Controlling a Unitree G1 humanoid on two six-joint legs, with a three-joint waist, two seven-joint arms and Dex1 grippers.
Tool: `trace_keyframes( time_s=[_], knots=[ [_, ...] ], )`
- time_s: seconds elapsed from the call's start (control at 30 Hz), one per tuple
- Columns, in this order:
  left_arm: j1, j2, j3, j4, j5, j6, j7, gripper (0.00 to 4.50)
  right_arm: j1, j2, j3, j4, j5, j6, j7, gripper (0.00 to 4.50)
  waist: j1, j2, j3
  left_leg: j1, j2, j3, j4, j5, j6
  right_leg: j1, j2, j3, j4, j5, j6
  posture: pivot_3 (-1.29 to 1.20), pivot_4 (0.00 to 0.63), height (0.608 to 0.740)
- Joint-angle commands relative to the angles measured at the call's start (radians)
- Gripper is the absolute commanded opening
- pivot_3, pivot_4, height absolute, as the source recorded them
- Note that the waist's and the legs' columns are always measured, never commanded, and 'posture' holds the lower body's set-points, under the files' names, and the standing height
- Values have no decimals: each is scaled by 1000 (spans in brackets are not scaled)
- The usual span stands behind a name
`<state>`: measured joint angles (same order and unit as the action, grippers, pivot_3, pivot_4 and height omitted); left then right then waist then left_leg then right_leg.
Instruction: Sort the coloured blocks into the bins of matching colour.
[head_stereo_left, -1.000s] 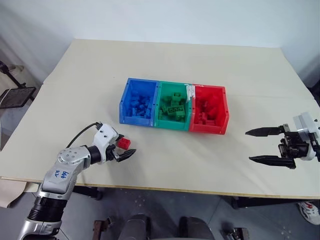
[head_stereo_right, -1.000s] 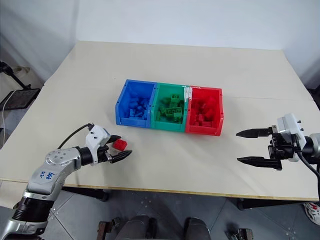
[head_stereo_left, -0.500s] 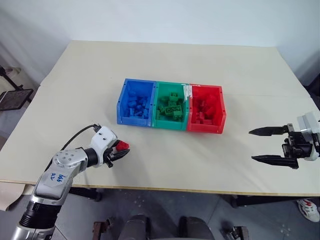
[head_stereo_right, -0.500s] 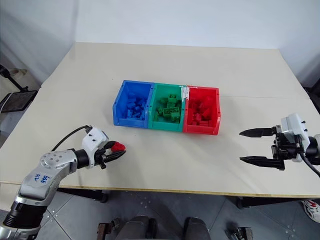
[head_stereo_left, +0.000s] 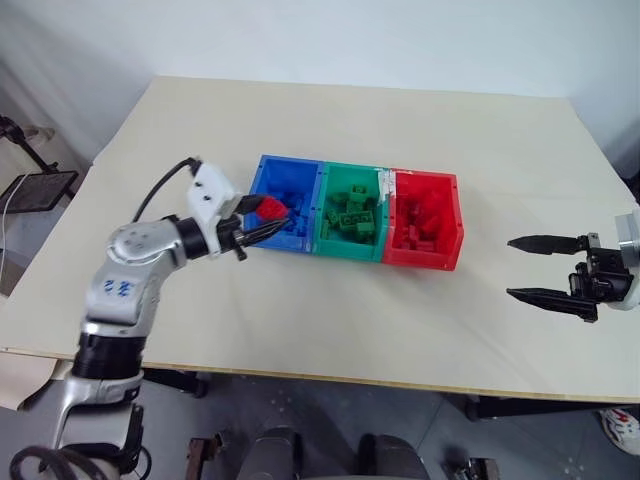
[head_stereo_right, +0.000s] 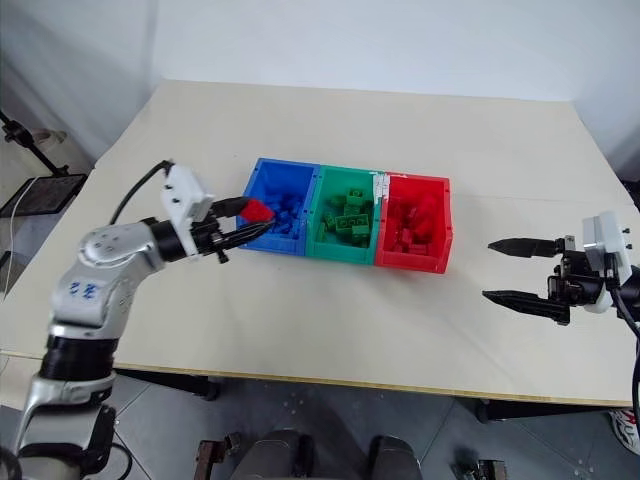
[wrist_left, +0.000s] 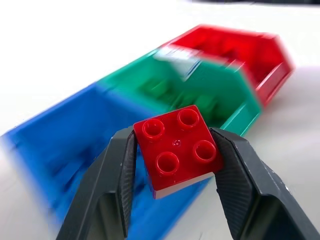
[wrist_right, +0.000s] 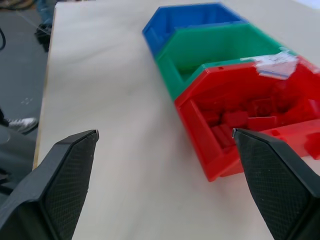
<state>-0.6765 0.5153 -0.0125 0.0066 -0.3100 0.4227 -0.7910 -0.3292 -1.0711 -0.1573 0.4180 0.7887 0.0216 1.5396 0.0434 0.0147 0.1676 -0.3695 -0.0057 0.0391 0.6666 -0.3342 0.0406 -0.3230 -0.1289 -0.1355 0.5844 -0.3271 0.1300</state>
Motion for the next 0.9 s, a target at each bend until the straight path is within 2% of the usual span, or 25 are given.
trace_keyframes(
  time_s=[0.03, 0.17, 0.3, 0.43, 0.57, 0.63, 0.7, 0.83, 0.9],
  knots=[
    [-177, -105, -70, 143, 19, -85, -46, 1909, 61, 16, -116, -43, 5, 25, -3, 4500, 14, -1, 1, 0, 0, 0, 0, 0, 0, 0, 0, -1, 0, 0, 0, 0, 150, 740],
    [-319, -249, -114, 360, 40, -198, -92, 1909, 151, 38, -192, -94, -9, 37, -20, 4500, 18, -2, 1, 0, -2, 1, 0, 0, 1, 0, 0, -1, 0, 1, 2, 0, 150, 740],
    [-473, -400, -124, 676, 86, -343, -91, 1909, 220, 76, -250, -179, -13, 59, -57, 4500, 11, -3, 2, 0, -2, 3, -1, 0, 2, 0, 1, -2, -1, 1, 3, 0, 150, 740],
    [-605, -515, -107, 965, 140, -482, -33, 1909, 271, 106, -297, -238, -16, 81, -93, 4500, 7, -6, 3, 0, 0, 7, -1, 0, 2, -2, 1, -2, -1, 1, 3, 0, 150, 740],
    [-699, -590, -77, 1154, 173, -566, 52, 1909, 332, 133, -339, -305, -16, 101, -122, 4500, 8, -7, 4, 0, 0, 8, -2, 0, 2, -2, 0, -2, -1, 1, 3, 0, 150, 740],
    [-721, -609, -67, 1207, 195, -591, 99, 2625, 358, 146, -356, -336, -13, 110, -133, 4500, 9, -8, 4, 0, 0, 8, -2, 0, 2, -3, 0, -2, -1, 1, 3, 0, 150, 740],
    [-731, -617, -62, 1236, 218, -619, 131, 3139, 377, 155, -369, -361, -13, 118, -143, 4500, 8, -8, 5, 0, -1, 8, -2, 0, 2, -3, 0, -1, -1, 1, 3, 0, 150, 740],
    [-721, -595, -44, 1223, 230, -683, 83, 4327, 389, 156, -386, -379, -13, 133, -151, 4500, 7, -8, 4, 0, 0, 8, -2, 0, 2, -3, 0, -1, -1, 1, 3, 0, 150, 740],
    [-700, -556, -31, 1182, 215, -702, 6, 4418, 377, 150, -384, -370, -18, 141, -147, 4500, 6, -8, 4, 0, 0, 8, -2, 0, 2, -3, 0, -1, -1, 1, 3, 0, 150, 740]
  ],
)
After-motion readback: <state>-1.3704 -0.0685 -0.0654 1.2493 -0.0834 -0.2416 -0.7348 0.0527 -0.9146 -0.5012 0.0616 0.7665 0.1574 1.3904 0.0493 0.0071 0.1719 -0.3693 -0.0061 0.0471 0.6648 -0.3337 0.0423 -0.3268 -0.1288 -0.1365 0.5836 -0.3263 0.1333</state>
